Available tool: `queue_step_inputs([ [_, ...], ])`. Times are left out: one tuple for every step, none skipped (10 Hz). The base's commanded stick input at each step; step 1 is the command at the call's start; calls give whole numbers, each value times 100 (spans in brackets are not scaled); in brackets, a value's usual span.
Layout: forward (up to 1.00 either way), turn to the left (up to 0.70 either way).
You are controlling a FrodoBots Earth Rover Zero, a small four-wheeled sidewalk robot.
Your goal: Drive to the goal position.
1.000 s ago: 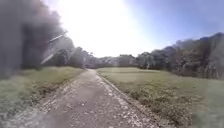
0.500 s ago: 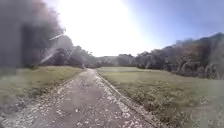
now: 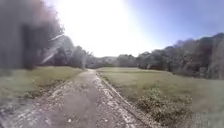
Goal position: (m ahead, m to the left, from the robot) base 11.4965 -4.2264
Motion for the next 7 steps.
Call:
queue_step_inputs([
  [0, 0],
  [0, 0],
  [0, 0],
  [0, 0],
  [0, 0],
  [50, 0],
  [50, 0],
])
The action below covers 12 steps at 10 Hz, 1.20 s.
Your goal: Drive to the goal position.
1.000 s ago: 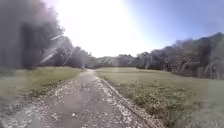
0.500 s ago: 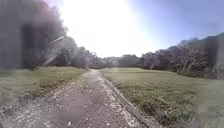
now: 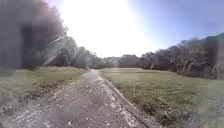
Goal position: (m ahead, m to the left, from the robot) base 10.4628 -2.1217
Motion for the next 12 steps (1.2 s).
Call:
queue_step_inputs([
  [50, 0],
  [50, 5],
  [50, 22],
  [50, 27],
  [50, 25],
  [50, 7],
  [50, 0],
  [50, 0],
  [50, 0],
  [50, 0],
  [50, 0],
  [50, 0],
])
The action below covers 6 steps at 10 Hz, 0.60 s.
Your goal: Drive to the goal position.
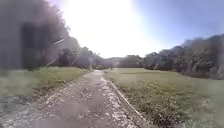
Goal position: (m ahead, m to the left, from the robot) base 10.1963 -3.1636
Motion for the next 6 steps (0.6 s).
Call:
queue_step_inputs([
  [37, 11],
  [6, 40],
  [0, 45],
  [7, 43],
  [38, 31],
  [50, 0],
])
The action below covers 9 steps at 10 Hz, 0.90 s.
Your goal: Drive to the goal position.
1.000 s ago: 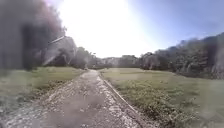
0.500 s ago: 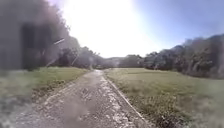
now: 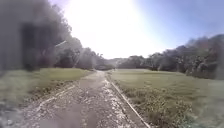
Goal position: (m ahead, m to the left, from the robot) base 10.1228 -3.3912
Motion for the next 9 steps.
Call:
queue_step_inputs([
  [50, 0],
  [50, 0],
  [50, 0],
  [50, 0],
  [50, 17],
  [50, 0],
  [50, 0],
  [50, 13],
  [50, 27],
])
